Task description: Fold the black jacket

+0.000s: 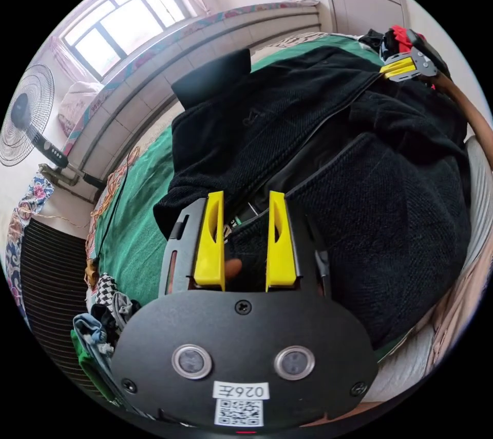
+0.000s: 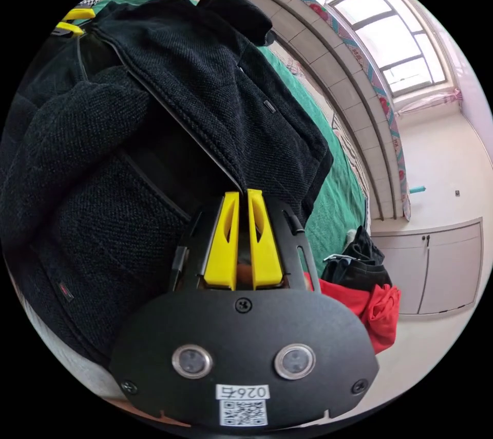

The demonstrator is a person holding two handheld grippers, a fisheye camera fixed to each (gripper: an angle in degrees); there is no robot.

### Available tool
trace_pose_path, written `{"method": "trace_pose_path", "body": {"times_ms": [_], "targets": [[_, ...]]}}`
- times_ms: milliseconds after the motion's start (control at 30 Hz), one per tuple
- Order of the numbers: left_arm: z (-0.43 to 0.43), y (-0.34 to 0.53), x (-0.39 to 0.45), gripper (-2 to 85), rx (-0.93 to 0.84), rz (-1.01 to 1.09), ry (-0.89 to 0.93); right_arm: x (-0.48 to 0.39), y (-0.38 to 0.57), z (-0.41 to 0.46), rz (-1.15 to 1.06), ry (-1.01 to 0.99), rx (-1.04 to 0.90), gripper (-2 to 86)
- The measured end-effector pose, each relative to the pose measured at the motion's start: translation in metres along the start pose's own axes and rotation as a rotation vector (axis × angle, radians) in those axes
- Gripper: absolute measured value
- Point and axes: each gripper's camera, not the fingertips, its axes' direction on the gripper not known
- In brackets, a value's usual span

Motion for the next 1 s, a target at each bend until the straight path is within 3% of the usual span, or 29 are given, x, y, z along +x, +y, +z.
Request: {"method": "trace_pose_path", "body": {"times_ms": [267,700,833,1000], "targets": [[0.026,-0.025,0.037,12.9,-0.129,0.066,-0.229,0.069,-0.009,-0.043,0.180,-0.030,0.120,-0.9],[0.033,-0.031,0.075,10.6,-0.141,0.209,-0.330,0.198,-0.016,-0.170,0.606,-0.207,0.514,-1.0],[0.042,-0.029,0.087,9.7,-0.168,0.276,-0.401,0.214,-0.004,-0.205,0.689,-0.123,0.645,-1.2],[0.047,-0.017,0.070,5.4,-0.180,0.235,-0.374,0.226,-0.021,-0.189,0.593,-0.049,0.460,-1.3]]}}
